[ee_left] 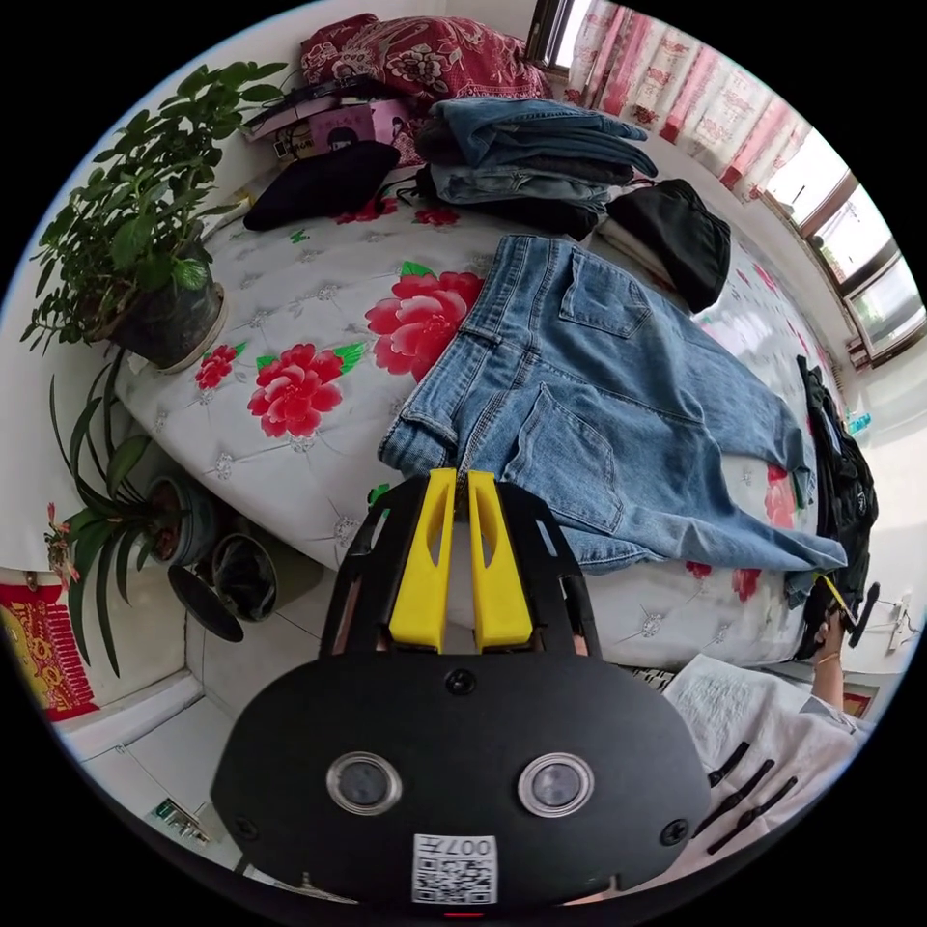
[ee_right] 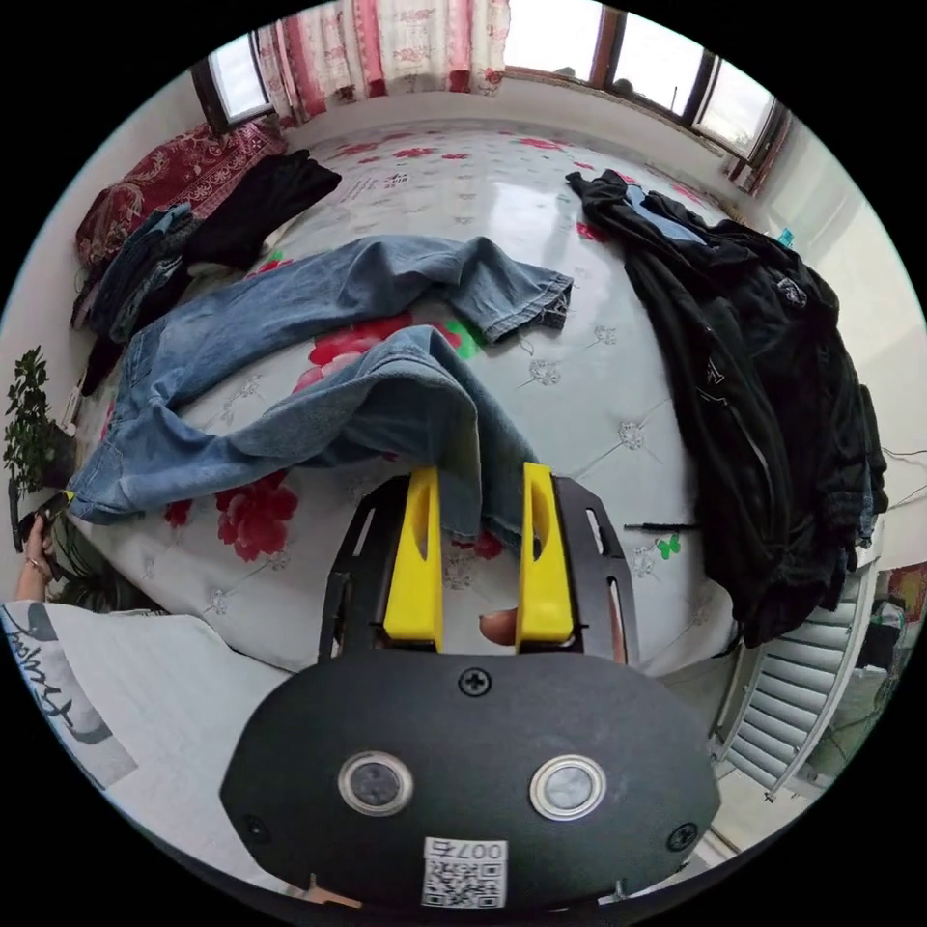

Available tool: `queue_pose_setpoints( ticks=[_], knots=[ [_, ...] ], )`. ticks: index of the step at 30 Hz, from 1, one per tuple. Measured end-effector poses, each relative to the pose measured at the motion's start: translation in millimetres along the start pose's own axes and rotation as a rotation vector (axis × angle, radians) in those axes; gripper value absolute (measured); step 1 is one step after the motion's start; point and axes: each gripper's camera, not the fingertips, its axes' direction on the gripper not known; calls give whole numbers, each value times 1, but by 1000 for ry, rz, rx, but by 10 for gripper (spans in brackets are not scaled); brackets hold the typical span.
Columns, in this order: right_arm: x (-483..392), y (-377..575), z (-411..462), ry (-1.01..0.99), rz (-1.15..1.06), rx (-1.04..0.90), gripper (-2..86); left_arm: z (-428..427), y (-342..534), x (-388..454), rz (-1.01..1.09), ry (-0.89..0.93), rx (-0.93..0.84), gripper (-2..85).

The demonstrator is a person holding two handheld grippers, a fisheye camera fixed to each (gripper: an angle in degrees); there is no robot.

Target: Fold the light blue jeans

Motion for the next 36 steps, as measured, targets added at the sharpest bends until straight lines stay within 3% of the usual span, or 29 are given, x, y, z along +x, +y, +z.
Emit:
queue_pose_setpoints(
  ticks=[4, 8, 12, 15, 18, 23, 28, 36],
  knots=[
    [-4, -22, -42, -131, -326, -228, 7, -17, -3, -2, 81, 2, 21, -4],
    [32, -27, -125, -293, -451, -330, 2, -41, -3, -14, 142, -9, 53, -4],
    [92, -60, -163, -267, -306, -296, 5, -40, -10, -43, 49, 59, 64, -3],
    [118, -92, -138, -134, -99, -166, 22, -15, -20, -51, -43, 103, 29, -3],
    [133, -94, -90, -45, 50, -181, 49, 7, -23, -51, -85, 100, -11, -3],
    [135, -29, -37, 15, 96, -193, 73, 17, -5, -57, -49, 67, -43, -3],
    [156, 51, 4, -105, 241, -175, 94, 21, 19, -91, -144, 161, -33, -2],
    [163, 67, 38, -31, 265, -260, 71, 24, 7, -107, -214, 188, -27, -2]
  ],
)
